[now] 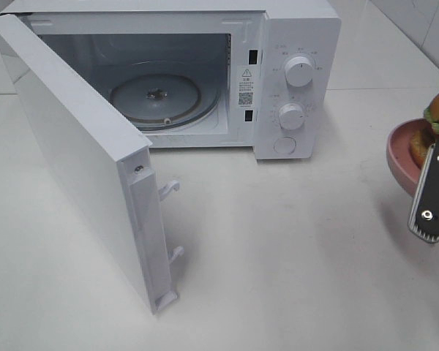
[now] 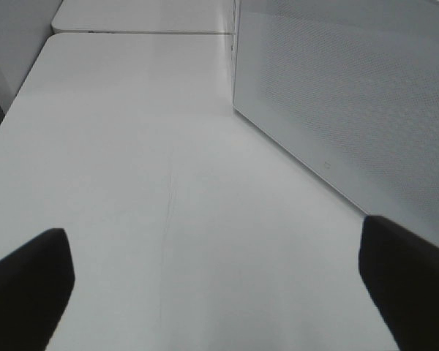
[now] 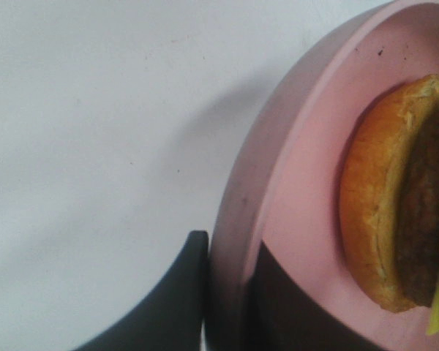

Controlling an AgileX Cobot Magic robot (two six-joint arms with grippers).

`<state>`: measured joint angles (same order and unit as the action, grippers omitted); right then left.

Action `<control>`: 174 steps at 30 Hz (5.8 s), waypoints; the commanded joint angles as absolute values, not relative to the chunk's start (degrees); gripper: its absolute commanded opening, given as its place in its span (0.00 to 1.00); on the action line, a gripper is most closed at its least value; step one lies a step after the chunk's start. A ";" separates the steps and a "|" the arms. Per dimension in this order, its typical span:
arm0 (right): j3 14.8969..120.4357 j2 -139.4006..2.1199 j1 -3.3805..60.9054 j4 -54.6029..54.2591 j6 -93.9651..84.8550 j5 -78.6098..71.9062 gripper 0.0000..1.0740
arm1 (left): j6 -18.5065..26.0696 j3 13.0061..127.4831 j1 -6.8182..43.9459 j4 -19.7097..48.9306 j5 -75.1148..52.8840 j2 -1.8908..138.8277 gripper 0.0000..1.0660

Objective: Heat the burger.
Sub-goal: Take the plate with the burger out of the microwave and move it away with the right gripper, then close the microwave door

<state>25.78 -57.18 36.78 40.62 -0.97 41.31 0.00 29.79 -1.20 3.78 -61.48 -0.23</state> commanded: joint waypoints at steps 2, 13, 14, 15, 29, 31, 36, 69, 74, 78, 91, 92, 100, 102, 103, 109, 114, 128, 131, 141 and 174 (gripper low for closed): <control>26.24 -56.67 36.67 47.33 9.34 44.75 0.02 | 0.00 29.62 -1.26 4.13 -61.08 -1.26 0.92; 26.36 -65.26 36.67 49.10 23.49 48.76 0.02 | 0.00 29.62 -1.26 4.13 -61.08 -1.26 0.92; 26.53 -67.84 36.67 50.19 28.02 48.99 0.02 | 0.00 29.62 -1.26 4.13 -61.08 -1.26 0.92; 26.64 -68.81 36.67 50.65 29.97 49.10 0.02 | 0.00 29.62 -1.26 4.13 -61.08 -1.26 0.92; 31.68 -81.82 36.67 56.72 52.94 52.02 0.02 | 0.00 29.62 -1.26 4.13 -61.08 -1.26 0.92; 32.31 -84.97 36.67 57.01 54.09 52.08 0.03 | 0.00 29.62 -1.26 4.13 -61.08 -1.26 0.92; 32.31 -89.90 36.67 59.13 58.04 51.91 0.03 | 0.00 29.62 -1.26 4.13 -61.08 -1.26 0.92; 32.31 -103.25 24.18 60.56 65.95 43.26 0.35 | 0.00 29.62 -1.26 4.13 -61.08 -1.26 0.92; 34.61 -101.01 24.18 56.15 61.48 43.54 0.49 | 0.00 29.62 -1.26 4.13 -61.08 -1.26 0.92; 37.01 -96.37 24.18 49.73 52.14 44.86 0.50 | 0.00 29.62 -1.26 4.13 -61.08 -1.26 0.92; 39.76 -80.73 24.18 20.63 21.14 43.60 0.50 | 0.00 29.62 -1.26 4.13 -61.08 -1.26 0.92; 39.76 -80.73 24.18 20.63 21.14 43.60 0.50 | 0.00 29.62 -1.26 4.13 -61.08 -1.26 0.92; 39.88 -68.81 24.18 10.43 9.34 45.26 0.62 | 0.00 29.62 -1.26 4.13 -61.08 -1.26 0.92; 39.88 -65.37 24.18 9.63 8.42 46.70 0.66 | 0.00 29.62 -1.26 4.13 -61.08 -1.26 0.92; 39.88 -64.00 24.18 9.63 8.37 47.33 0.68 | 0.00 29.62 -1.26 4.13 -61.08 -1.26 0.92; 39.88 -53.23 24.18 9.63 8.37 55.12 0.71 | 0.00 29.62 -1.26 4.13 -61.08 -1.26 0.92; 39.88 -45.95 24.18 9.63 7.51 60.16 0.71 | 0.00 29.62 -1.26 4.13 -61.08 -1.26 0.92; 37.76 -22.35 23.61 9.57 6.99 65.55 0.71 | 0.00 29.62 -1.26 4.13 -61.08 -1.26 0.92; 35.98 -18.51 21.20 9.05 6.93 64.92 0.71 | 0.00 29.62 -1.26 4.13 -61.08 -1.26 0.92; 30.65 -9.22 11.75 2.75 0.92 59.07 0.71 | 0.00 29.62 -1.26 4.13 -61.08 -1.26 0.92; 28.53 1.83 5.33 0.97 0.80 57.12 0.71 | 0.00 29.62 -1.26 4.13 -61.08 -0.63 0.92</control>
<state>28.48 0.17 5.84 1.09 1.32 57.70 0.00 29.79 -1.20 3.78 -61.48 -0.23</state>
